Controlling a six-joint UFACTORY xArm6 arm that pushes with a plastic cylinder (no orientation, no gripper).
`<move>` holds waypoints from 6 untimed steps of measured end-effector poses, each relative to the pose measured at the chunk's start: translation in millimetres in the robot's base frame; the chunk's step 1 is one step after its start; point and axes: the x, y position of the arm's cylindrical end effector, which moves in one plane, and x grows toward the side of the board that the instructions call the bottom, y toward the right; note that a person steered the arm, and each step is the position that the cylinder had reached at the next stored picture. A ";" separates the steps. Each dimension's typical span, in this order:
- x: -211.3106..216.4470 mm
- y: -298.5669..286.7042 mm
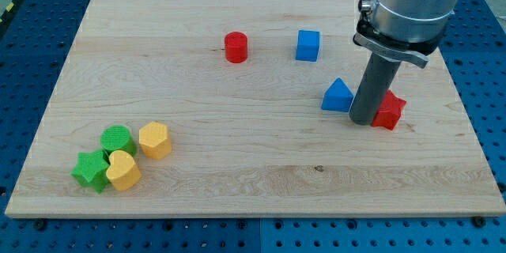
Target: Slide the triangle slightly upwards
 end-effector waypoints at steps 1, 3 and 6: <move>0.0 -26.5; 0.4 -61.1; -2.5 -46.0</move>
